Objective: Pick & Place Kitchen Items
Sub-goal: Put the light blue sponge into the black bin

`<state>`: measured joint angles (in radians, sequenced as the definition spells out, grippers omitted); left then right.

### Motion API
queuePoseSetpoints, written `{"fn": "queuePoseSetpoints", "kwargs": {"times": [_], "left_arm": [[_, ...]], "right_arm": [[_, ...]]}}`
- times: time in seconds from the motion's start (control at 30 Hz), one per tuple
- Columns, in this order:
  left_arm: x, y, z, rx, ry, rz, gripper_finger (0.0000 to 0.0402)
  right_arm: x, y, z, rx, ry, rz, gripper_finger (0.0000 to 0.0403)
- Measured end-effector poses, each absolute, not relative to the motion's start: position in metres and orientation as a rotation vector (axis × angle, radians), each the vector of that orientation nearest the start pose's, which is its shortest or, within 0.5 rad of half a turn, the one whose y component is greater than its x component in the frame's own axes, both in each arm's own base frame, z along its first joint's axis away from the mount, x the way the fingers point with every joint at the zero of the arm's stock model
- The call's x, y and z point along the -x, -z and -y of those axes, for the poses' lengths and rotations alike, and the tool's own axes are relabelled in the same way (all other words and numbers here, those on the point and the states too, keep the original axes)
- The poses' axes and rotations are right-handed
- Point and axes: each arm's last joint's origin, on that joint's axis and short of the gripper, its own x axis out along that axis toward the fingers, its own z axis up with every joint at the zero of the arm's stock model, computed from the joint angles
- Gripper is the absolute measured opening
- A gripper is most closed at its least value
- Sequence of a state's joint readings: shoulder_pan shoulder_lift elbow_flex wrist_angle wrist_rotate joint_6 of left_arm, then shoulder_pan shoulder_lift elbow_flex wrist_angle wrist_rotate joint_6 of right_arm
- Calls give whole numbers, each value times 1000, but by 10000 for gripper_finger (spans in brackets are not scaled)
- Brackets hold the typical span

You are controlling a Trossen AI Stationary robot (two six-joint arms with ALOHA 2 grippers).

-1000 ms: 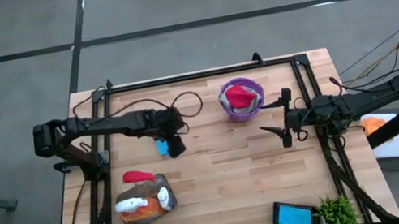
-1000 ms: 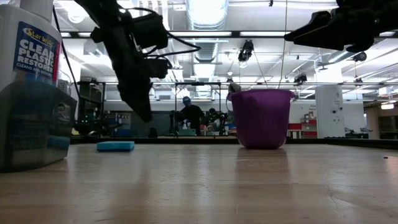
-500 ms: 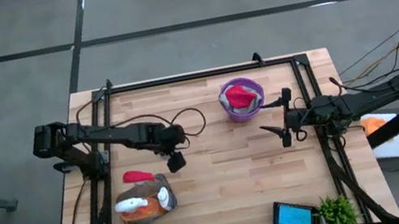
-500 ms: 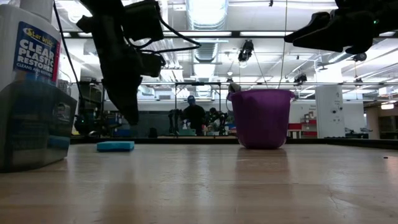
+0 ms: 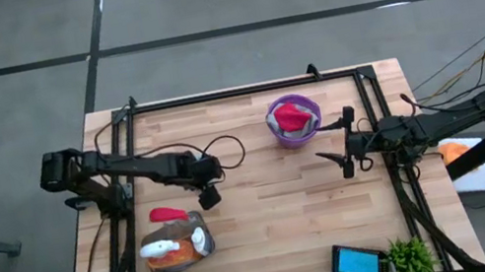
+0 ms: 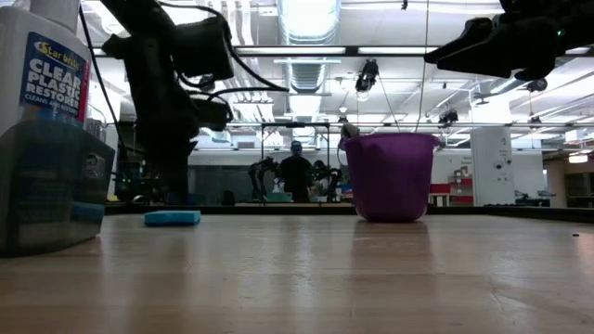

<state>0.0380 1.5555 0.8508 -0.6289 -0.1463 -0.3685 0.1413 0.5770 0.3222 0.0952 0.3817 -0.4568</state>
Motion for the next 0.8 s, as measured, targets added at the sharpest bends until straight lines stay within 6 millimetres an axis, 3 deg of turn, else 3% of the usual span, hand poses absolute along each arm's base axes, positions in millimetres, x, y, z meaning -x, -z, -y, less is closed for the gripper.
{"fn": "queuePoseSetpoints", "kwargs": {"times": [0.33, 0.5, 0.63, 0.8], "left_arm": [[-271, -124, -15, 196, -404, -1405, 302], [-272, -123, -15, 172, -423, -1409, 291], [-276, -132, -15, 170, -435, -1382, 237], [-279, -135, -19, 143, -479, -1351, 126]], "right_arm": [[-144, -229, -9, 494, 209, -204, 313], [-144, -229, -9, 495, 223, -207, 313], [-144, -229, -9, 498, 223, -207, 313], [-144, -229, -9, 499, 224, -208, 313]]}}
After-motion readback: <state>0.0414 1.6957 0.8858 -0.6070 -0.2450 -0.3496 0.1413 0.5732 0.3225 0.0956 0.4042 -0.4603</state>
